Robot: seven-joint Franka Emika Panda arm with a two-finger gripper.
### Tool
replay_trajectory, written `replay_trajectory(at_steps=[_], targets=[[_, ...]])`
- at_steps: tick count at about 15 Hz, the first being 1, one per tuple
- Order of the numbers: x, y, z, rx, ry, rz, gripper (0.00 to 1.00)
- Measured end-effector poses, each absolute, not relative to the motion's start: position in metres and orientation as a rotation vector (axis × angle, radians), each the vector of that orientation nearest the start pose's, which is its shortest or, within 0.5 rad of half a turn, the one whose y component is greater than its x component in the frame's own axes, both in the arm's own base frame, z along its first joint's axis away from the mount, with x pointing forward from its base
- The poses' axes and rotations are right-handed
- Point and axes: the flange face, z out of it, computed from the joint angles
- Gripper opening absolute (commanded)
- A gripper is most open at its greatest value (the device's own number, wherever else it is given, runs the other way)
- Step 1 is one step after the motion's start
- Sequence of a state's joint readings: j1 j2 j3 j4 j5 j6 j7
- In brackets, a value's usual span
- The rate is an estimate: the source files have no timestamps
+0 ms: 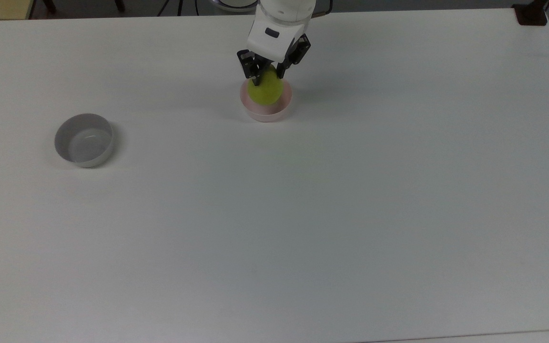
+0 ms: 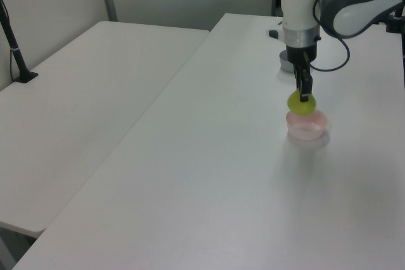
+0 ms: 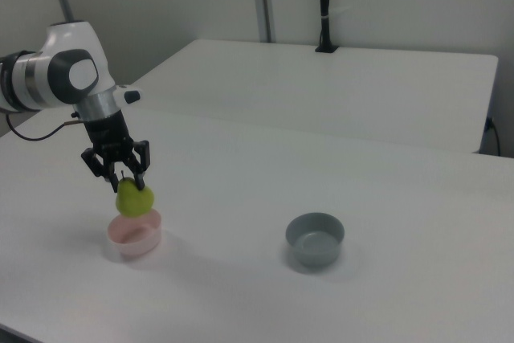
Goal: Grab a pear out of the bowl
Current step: 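Lift the grasped pear up out of the pink bowl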
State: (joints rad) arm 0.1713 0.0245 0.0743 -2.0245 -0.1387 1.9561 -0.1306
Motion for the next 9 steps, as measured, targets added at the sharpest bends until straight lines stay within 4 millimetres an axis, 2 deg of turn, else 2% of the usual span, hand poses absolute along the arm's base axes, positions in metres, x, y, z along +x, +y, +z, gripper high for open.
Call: replay_trajectory(at_steps=[4, 7, 9], targets=[[0.555, 0.104, 0.457, -3.198, -0.611, 0.079, 0.19], [0.586, 0.079, 0.471, -3.211, -0.51, 0.063, 0.19], [0.609, 0.06, 0.47, -3.221, -0.414, 0.042, 0.19]])
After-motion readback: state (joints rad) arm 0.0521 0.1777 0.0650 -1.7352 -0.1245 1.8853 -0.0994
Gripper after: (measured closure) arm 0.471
